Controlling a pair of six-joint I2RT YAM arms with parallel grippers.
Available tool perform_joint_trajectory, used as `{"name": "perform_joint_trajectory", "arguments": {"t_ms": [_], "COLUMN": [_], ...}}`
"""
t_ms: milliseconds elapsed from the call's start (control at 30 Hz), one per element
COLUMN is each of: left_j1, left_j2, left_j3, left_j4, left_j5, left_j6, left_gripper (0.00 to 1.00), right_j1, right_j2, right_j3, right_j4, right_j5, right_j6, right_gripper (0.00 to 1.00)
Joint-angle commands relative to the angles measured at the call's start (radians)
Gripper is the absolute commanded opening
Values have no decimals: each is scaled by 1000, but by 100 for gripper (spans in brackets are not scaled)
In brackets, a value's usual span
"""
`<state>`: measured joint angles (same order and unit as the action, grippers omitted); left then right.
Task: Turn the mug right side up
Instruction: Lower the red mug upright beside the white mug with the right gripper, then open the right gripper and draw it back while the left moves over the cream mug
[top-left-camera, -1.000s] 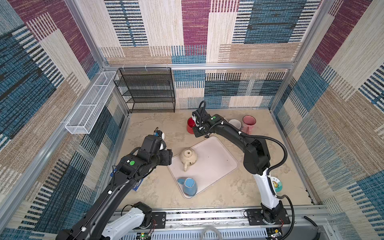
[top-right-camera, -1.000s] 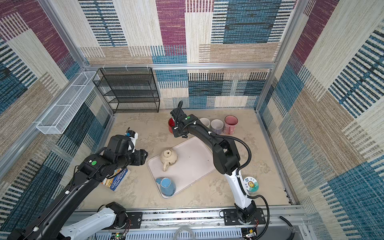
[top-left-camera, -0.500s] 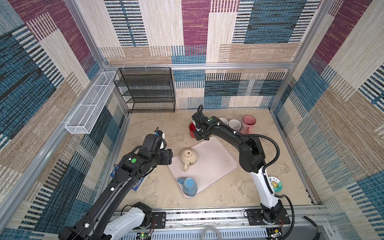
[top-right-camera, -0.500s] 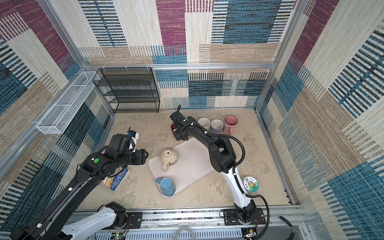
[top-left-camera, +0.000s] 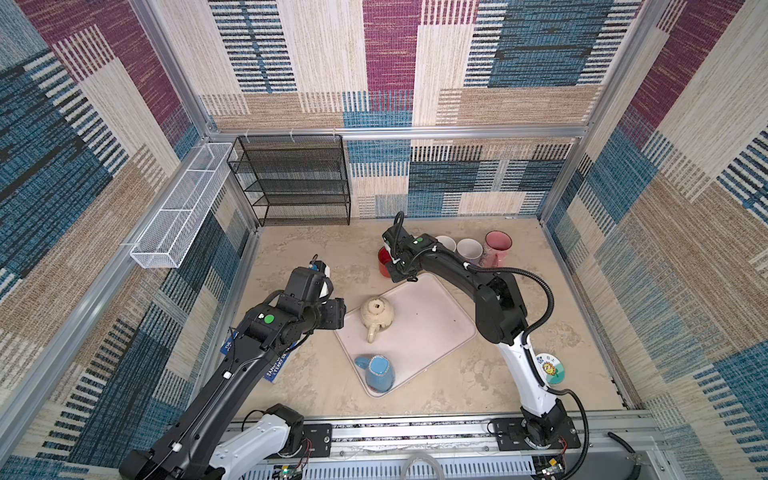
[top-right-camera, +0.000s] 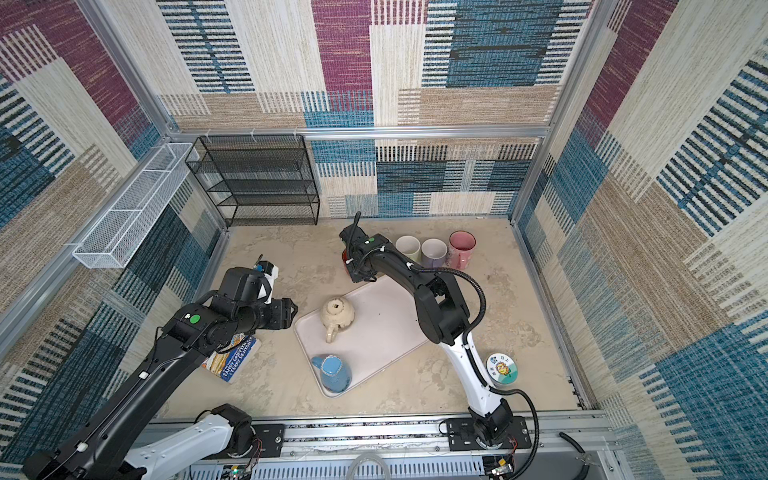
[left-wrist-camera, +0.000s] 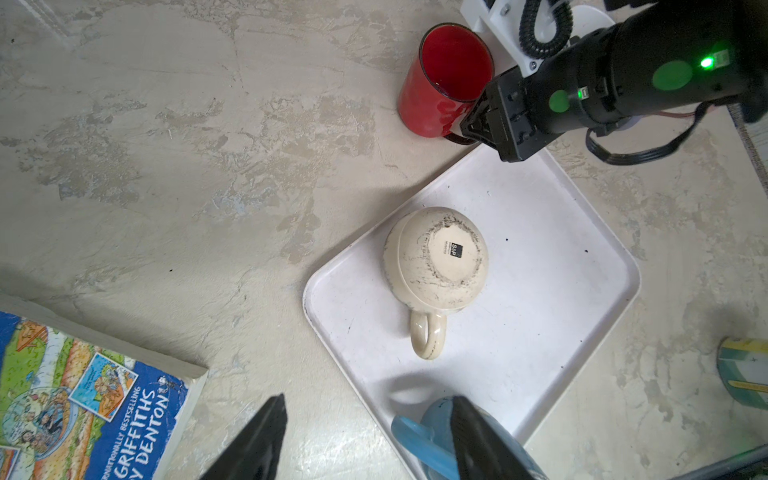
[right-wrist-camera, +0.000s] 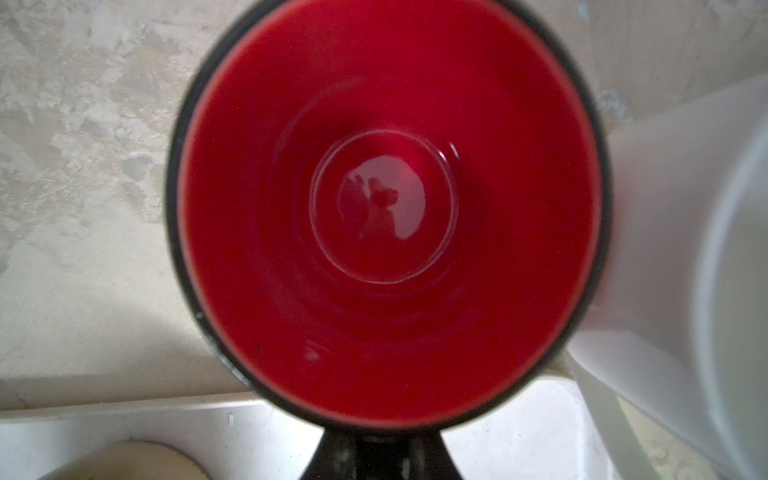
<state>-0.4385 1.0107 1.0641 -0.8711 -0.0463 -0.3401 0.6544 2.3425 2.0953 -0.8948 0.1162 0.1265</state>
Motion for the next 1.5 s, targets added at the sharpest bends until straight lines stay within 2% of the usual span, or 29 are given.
{"name": "perform_joint_trajectory", "arguments": {"t_ms": [0, 133, 467, 667, 867, 1100, 1467], "left_j1": [3, 3, 2, -29, -118, -233, -324], "left_j2": [9, 19, 73, 96, 139, 220, 394], "left_j3": [-1, -1, -1, 12, 48, 76, 86], "left_j4": [0, 0, 0, -5, -47, -78, -65], "left_j5": [14, 32, 94, 88, -20, -110, -164], "left_j6": [12, 18, 32, 32, 10, -31, -83], "left_gripper": [68, 66, 62, 62, 62, 58, 54], "right_j1": [3, 3, 3, 5, 9, 10, 8], "right_j2": [0, -5, -54, -135, -349, -673, -977], "right_j3": [10, 12, -4, -52, -299, -741, -1145], "right_j4": [27, 27, 40, 77, 266, 611, 882], "right_j5": [13, 5, 2, 2, -47, -133, -56], "right_j6": [-5, -6, -5, -2, 7, 38, 145], "right_gripper": [8, 18, 36, 45, 52, 60, 65]}}
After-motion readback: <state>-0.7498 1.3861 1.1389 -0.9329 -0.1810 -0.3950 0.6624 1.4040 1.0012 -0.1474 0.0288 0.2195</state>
